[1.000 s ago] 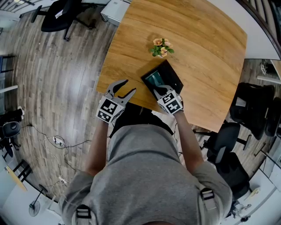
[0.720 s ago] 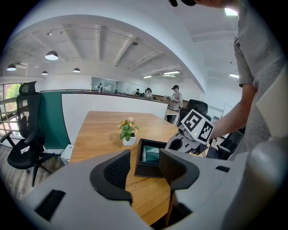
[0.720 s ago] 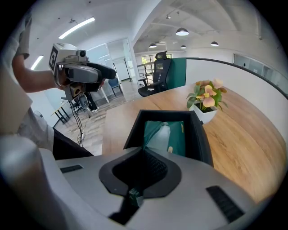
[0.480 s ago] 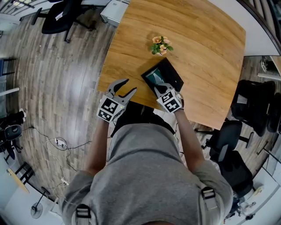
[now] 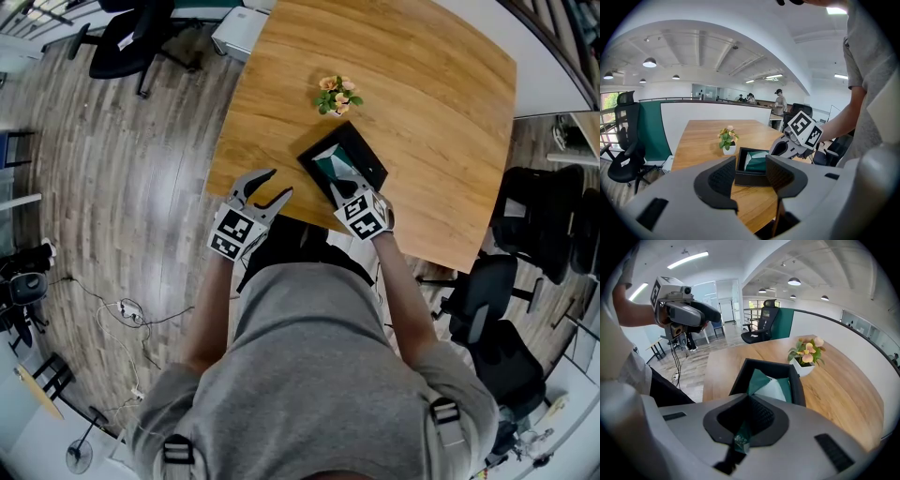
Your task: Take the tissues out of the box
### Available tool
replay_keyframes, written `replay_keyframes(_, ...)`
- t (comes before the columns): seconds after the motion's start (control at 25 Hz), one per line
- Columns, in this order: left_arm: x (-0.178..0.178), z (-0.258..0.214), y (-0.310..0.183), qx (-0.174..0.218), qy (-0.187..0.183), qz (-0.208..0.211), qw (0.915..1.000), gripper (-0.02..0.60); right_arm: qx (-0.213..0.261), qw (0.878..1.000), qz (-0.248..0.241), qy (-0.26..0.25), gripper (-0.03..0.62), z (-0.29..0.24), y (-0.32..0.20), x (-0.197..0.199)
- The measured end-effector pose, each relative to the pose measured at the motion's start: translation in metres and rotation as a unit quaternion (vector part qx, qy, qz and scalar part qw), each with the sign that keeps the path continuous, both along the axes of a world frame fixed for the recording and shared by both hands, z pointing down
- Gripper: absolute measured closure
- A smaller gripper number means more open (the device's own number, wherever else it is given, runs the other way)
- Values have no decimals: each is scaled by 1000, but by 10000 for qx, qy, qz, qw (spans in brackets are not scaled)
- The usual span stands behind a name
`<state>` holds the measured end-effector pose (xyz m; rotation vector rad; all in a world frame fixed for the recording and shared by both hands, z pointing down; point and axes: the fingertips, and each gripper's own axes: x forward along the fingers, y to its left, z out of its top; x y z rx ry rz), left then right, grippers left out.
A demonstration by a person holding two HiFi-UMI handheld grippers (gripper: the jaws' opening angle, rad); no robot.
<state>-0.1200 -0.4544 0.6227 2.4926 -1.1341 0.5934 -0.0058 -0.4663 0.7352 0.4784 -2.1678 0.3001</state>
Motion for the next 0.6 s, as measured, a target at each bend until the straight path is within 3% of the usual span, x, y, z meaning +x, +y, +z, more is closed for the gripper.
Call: replay_keyframes(0.6, 20, -20, 21, 222, 42, -65, 9997, 367, 704, 9970, -299, -74, 589, -42, 3, 5)
